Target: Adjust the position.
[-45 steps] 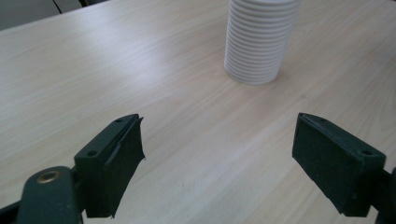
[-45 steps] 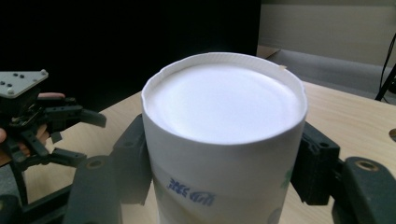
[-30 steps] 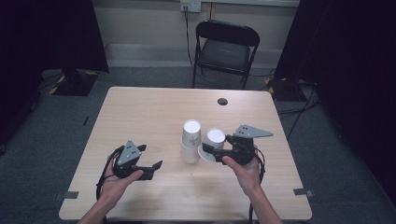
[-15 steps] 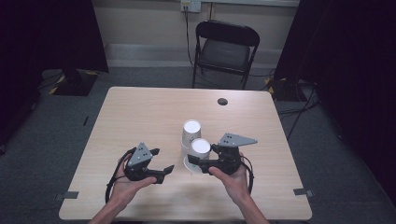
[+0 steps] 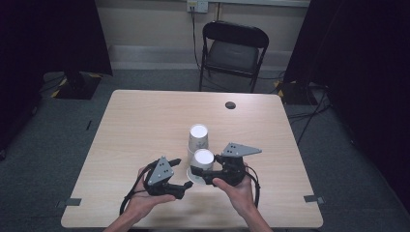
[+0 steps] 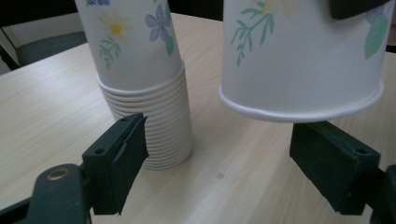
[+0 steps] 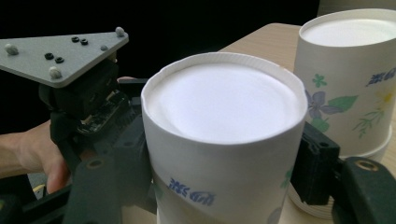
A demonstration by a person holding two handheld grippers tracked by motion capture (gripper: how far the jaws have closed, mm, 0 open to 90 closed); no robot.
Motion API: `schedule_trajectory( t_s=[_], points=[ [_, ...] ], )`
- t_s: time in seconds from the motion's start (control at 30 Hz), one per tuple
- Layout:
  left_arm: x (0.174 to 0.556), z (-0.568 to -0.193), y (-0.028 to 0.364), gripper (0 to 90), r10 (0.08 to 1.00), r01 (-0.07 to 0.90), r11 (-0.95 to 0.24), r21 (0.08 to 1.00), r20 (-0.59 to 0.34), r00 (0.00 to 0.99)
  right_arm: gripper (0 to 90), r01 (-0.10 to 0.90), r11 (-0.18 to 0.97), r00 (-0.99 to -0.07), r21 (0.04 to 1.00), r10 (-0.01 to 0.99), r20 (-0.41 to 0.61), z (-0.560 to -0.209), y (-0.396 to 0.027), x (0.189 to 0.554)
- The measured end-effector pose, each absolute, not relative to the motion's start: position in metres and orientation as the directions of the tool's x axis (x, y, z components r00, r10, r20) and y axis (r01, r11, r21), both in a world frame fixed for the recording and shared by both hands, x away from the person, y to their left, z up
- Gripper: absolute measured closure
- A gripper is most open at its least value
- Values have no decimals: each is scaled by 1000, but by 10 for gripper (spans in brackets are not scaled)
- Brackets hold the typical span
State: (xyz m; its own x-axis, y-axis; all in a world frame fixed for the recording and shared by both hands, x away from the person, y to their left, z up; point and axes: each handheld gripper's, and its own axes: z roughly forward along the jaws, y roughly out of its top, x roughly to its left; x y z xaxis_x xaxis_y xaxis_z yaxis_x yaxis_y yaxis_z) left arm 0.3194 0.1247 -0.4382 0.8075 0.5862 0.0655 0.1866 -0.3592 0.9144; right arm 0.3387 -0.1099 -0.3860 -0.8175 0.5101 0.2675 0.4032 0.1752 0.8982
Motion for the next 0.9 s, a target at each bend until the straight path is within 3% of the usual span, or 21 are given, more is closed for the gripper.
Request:
schedule_trajectory(
  t_s=[0.23,0.37,0.7,0.9],
  points=[
    [323,-440,125,328,578,190,-368,910,64,814,342,425,180,-814,887,506,286,-389,-102,341],
    [323,-441,124,336,573,229,-368,901,26,819,342,429,175,-814,886,501,295,-389,-100,340],
    [317,-441,123,345,548,172,-335,926,43,836,339,433,177,-820,884,485,305,-389,-92,338],
    [314,-440,123,522,581,165,-313,935,51,812,340,486,125,-806,865,446,389,-390,-95,338]
  ],
)
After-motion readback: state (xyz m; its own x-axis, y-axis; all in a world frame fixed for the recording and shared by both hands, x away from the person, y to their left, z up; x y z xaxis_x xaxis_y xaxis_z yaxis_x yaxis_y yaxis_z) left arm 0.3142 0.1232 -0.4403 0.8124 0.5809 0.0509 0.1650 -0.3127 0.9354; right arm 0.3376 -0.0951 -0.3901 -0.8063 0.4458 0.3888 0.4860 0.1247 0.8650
